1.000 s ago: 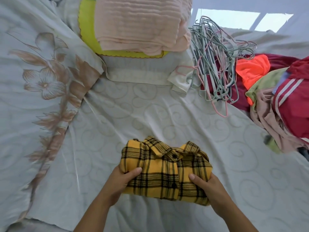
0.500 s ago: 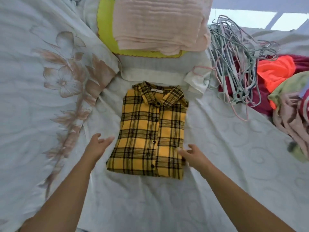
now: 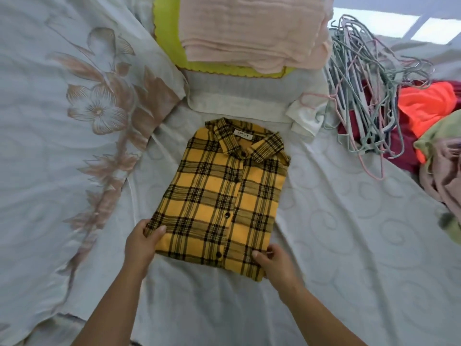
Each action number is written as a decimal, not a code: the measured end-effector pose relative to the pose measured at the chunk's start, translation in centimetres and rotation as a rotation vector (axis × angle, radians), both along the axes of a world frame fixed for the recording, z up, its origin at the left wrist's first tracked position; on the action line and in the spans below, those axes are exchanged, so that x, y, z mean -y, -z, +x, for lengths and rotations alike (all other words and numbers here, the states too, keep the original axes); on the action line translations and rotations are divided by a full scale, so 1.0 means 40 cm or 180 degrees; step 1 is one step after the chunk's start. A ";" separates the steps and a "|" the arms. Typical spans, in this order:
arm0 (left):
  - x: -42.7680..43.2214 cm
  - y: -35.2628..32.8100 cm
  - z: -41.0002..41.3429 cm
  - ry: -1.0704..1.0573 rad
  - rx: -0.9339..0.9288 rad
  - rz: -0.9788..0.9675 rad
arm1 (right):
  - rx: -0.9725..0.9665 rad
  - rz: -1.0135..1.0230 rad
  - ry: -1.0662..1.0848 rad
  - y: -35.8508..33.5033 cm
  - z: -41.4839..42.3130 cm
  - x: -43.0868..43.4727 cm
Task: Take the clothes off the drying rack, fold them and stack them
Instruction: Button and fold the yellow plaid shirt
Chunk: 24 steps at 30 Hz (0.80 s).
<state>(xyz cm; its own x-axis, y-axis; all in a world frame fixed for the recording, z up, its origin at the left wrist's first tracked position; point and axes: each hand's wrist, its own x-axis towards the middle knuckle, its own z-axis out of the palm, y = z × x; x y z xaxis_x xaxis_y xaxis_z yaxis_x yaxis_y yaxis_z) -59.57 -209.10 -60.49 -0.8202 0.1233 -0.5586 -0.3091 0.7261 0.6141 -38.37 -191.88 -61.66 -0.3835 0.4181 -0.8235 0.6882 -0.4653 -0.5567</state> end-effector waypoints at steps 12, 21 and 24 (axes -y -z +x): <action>-0.115 0.046 0.140 0.3061 -0.0479 -0.1441 | 0.0089 -0.0366 0.0397 0.026 -0.028 0.048; -0.130 0.062 0.115 0.3498 -0.0086 -0.1936 | 0.0052 -0.0320 0.0081 0.039 -0.020 0.041; -0.129 0.056 0.120 0.3455 -0.0128 -0.1908 | -0.0053 -0.0447 0.0037 0.027 -0.001 0.023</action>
<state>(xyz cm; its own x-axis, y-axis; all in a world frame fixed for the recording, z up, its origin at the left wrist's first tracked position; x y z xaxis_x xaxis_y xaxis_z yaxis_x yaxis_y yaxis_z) -54.78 -203.96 -62.75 -0.4714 0.4829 -0.7380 0.6385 0.7641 0.0922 -38.42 -192.79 -62.76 -0.3933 0.3038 -0.8678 0.6735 -0.5473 -0.4968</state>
